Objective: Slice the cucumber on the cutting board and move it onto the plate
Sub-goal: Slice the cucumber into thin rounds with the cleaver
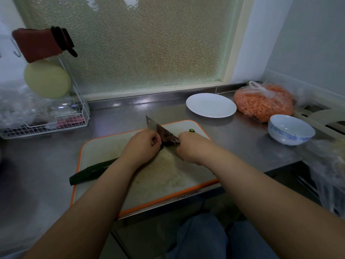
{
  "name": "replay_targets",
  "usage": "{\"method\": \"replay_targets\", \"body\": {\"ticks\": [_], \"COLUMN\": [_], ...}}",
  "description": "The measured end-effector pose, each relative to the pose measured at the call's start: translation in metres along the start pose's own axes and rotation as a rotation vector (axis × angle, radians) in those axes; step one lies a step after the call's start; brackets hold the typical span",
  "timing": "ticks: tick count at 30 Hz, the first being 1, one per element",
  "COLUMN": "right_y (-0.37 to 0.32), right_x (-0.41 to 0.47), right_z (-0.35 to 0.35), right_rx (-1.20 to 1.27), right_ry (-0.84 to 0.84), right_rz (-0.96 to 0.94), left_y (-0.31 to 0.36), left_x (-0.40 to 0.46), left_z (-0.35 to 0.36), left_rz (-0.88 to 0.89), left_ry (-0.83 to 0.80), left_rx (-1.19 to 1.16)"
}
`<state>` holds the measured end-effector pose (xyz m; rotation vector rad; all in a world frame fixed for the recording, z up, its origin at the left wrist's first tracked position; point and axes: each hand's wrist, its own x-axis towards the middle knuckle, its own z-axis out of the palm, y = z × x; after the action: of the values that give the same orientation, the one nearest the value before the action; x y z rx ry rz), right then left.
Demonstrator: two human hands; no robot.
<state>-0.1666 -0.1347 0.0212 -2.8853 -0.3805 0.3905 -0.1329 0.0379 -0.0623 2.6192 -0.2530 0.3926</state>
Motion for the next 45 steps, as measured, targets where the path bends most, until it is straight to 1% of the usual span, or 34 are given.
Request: {"method": "replay_targets", "body": {"ticks": [4, 10, 13, 15, 20, 23, 31, 36, 41, 45], "right_y": [-0.003, 0.006, 0.01, 0.011, 0.008, 0.008, 0.004, 0.001, -0.005, -0.002], "right_x": [0.005, 0.009, 0.007, 0.006, 0.004, 0.001, 0.001, 0.006, 0.013, 0.013], "right_z": [0.012, 0.012, 0.01, 0.014, 0.023, 0.019, 0.009, 0.011, 0.024, 0.019], "right_rx": [0.021, 0.146, 0.211, 0.193, 0.091, 0.067, 0.064, 0.057, 0.028, 0.047], "right_ry": [-0.047, -0.046, -0.052, -0.027, 0.104, 0.131, 0.075, 0.073, 0.023, -0.013], "right_rz": [0.003, 0.033, 0.015, 0.007, -0.022, -0.042, -0.01, 0.002, 0.008, -0.005], "left_y": [0.001, 0.003, 0.003, 0.001, -0.001, -0.002, 0.001, 0.0, 0.0, 0.001], "left_x": [-0.001, -0.005, -0.004, -0.004, -0.003, -0.003, -0.004, -0.004, -0.004, -0.006], "left_z": [0.0, 0.0, -0.004, -0.004, -0.002, -0.002, -0.003, -0.002, -0.001, -0.004], "left_rz": [0.008, 0.079, 0.065, 0.049, 0.025, 0.016, 0.009, -0.003, 0.012, 0.018], "left_ry": [0.009, 0.057, 0.042, 0.03, 0.005, 0.005, 0.011, 0.017, 0.017, 0.04], "left_rx": [0.004, 0.106, 0.137, 0.119, 0.048, 0.014, 0.0, 0.008, 0.023, 0.04]}}
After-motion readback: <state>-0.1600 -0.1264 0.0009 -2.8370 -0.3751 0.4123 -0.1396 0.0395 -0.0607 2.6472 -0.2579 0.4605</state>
